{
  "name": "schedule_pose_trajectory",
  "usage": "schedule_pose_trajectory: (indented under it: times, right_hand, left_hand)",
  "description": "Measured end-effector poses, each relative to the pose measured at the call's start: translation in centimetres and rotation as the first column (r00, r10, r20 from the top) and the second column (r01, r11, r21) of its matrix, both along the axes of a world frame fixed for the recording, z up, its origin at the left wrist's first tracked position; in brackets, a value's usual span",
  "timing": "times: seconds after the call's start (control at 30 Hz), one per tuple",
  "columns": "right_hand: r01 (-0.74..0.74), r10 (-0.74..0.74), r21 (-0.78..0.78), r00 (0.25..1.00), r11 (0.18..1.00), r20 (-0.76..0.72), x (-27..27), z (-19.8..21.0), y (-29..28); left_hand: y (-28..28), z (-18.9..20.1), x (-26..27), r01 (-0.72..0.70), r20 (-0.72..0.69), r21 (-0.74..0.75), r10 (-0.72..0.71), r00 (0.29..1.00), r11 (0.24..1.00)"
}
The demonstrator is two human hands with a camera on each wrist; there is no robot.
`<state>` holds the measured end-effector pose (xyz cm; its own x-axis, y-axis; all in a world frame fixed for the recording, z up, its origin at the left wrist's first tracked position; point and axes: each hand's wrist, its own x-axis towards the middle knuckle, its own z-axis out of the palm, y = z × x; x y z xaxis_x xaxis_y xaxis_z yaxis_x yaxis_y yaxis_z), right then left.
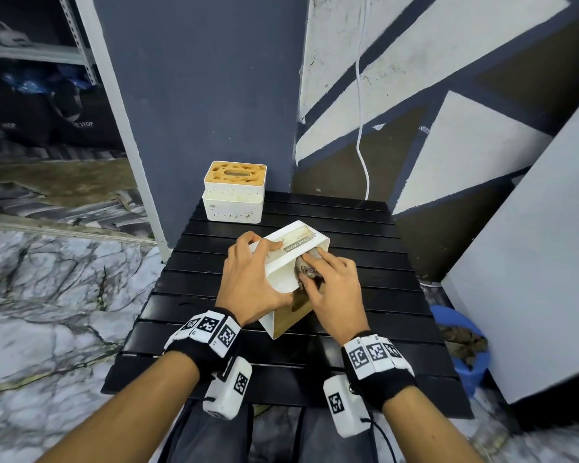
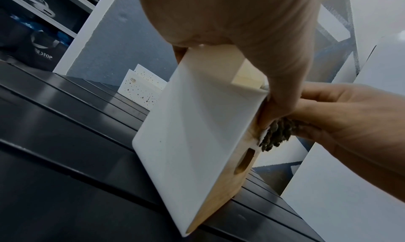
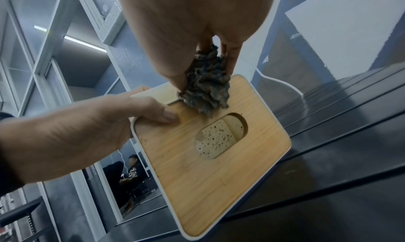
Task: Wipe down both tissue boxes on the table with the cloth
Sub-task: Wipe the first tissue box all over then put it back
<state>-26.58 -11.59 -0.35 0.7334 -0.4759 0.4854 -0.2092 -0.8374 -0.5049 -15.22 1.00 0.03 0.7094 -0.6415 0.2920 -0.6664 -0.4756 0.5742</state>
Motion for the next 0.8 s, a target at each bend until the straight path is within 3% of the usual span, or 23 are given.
schedule_pose_trajectory:
  times: [0.37,0.63,0.8]
  right_hand:
    - [0.108,-0.099,0.104,0.991,0.989,-0.084,0.1,0.8,-2.5]
    - [-0.010,0.011,0.027,0.999,1.000,-0.047,0.4,0.8,0.1]
    - [-0.037,0.039,0.017,0.986,0.999,-0.159,0.3,1.8,-1.0]
  left_hand:
    - [0.0,0.2,0.4,0.014,0.027,0.040,-0.016,1.000,0.999]
    - [0.0,0.1,0.2,0.008,0.012,0.013,-0.009,1.000,1.000]
    - [0.6,0.7,0.5,0.026,0.022,0.092,-0.028,0.999,0.995]
